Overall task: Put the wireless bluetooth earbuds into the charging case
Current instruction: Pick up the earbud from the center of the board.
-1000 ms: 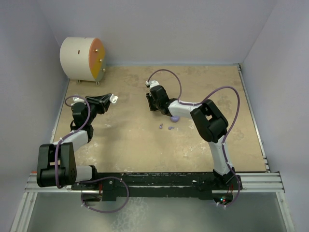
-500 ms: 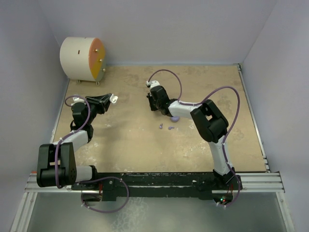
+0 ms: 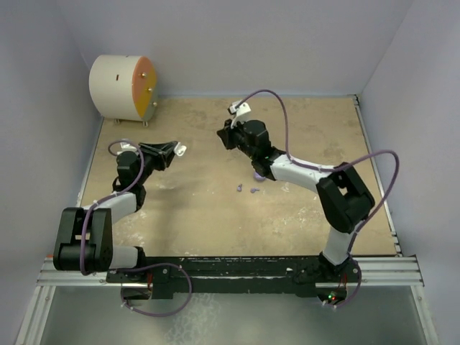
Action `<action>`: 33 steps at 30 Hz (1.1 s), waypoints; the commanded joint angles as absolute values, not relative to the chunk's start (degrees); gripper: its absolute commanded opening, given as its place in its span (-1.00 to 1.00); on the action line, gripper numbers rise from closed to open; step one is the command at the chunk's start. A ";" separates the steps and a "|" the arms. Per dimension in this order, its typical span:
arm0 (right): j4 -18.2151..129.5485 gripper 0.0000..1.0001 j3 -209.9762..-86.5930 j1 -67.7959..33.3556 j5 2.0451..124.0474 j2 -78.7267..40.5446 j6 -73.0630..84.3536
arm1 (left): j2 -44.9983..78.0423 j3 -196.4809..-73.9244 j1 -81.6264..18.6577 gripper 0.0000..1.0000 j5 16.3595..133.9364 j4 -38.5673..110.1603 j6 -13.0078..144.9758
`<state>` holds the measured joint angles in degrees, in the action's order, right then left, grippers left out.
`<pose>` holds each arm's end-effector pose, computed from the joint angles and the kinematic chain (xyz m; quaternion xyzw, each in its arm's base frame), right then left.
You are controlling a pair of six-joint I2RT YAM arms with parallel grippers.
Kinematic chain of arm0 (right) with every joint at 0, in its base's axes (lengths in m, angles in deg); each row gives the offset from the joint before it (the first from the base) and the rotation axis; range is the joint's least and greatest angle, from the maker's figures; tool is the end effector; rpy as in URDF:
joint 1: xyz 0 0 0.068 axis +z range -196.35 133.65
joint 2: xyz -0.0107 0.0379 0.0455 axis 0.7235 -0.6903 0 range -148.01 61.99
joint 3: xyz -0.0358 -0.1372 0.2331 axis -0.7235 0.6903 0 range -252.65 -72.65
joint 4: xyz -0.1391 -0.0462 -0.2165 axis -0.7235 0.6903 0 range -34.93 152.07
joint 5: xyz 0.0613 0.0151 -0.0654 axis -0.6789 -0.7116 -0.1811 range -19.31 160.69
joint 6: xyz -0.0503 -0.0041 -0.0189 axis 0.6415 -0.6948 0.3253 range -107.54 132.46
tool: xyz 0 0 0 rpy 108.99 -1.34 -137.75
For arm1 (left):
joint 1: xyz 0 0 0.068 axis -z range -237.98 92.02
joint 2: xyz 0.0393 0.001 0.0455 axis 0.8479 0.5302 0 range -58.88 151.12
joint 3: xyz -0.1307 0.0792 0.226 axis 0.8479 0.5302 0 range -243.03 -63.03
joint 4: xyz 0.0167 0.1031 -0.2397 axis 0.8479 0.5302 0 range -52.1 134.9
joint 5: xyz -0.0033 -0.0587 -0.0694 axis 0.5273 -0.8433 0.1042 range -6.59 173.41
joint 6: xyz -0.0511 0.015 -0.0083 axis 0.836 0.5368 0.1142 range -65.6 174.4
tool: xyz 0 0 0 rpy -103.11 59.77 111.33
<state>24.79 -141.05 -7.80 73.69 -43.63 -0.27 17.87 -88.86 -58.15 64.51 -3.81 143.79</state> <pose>0.3385 0.2672 0.2542 -0.1502 0.7333 0.2691 0.6061 0.2669 -0.0108 0.2009 -0.4537 0.6083 -0.5379 0.3672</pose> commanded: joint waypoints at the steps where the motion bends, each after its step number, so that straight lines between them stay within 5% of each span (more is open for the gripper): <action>1: 6.56 -1.00 -135.55 -8.13 69.28 -36.13 2.36 | 20.59 -91.30 -54.16 -1.00 66.40 -9.82 144.95; 10: -24.30 -1.00 -121.03 -8.43 62.41 -31.07 3.76 | 25.63 -94.27 -50.02 -1.00 66.68 -17.36 150.11; 27: -72.45 -1.00 -116.97 -9.64 54.64 -48.93 -0.20 | 29.15 -98.09 -44.41 -1.00 68.26 -20.35 154.66; 33: -78.13 -1.00 -116.94 -10.31 54.58 -50.88 -2.14 | 29.87 -98.13 -43.08 -1.00 68.47 -20.37 154.68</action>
<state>-34.18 -117.03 -9.94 55.88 -52.73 -0.75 29.54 -95.85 -43.83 67.62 -15.84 153.82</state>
